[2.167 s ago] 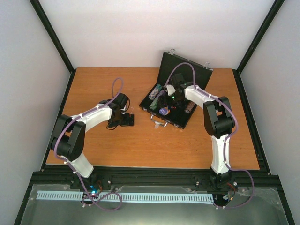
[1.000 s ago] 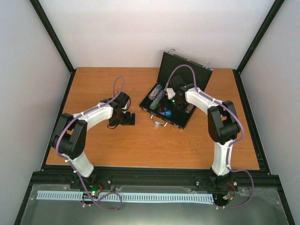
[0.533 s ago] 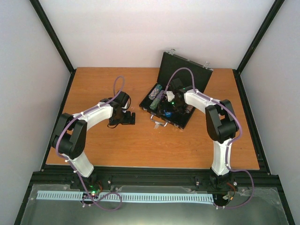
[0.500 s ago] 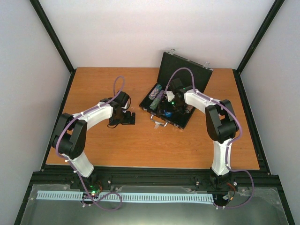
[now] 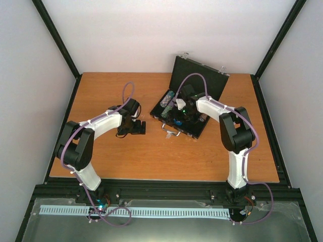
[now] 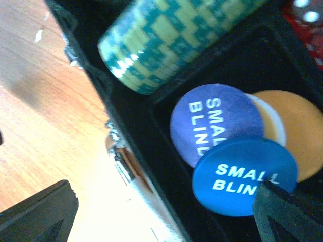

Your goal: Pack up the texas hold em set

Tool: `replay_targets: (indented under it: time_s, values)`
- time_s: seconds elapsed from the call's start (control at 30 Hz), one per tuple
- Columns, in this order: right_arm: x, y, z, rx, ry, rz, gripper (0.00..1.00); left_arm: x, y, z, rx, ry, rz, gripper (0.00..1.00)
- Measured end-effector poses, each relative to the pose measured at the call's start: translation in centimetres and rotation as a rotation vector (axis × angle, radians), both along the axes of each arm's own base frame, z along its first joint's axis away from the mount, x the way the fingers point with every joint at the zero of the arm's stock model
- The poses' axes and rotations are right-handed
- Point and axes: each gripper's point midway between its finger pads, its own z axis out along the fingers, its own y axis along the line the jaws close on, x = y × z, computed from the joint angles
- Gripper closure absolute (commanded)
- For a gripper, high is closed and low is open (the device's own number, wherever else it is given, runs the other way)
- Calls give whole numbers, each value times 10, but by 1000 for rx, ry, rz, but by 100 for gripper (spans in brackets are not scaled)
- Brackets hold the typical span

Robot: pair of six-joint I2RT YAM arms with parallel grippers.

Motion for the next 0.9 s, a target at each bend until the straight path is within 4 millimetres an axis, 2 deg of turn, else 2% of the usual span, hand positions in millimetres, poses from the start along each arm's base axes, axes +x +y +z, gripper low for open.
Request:
replay_targets:
  time_s: [0.13, 0.27, 0.43, 0.53, 0.6, 0.7, 0.9]
  values:
    - [-4, 12, 6, 23, -4, 29, 4, 0, 0, -2, 2, 6, 0, 0]
    - [-5, 16, 8, 9, -12, 36, 4, 0, 0, -2, 3, 6, 0, 0]
    - [-2, 6, 14, -44, -43, 15, 4, 0, 0, -2, 2, 6, 0, 0]
    - [6, -1, 31, -81, -95, -2, 3, 0, 0, -2, 3, 5, 0, 0]
    - [20, -3, 55, -92, -163, -19, 0, 0, 0, -2, 3, 5, 0, 0]
    - [50, -8, 103, -79, -291, -64, 0, 0, 0, -2, 3, 5, -1, 0]
    - [105, -41, 207, -67, -553, -208, 0, 0, 0, -2, 5, 2, -12, 0]
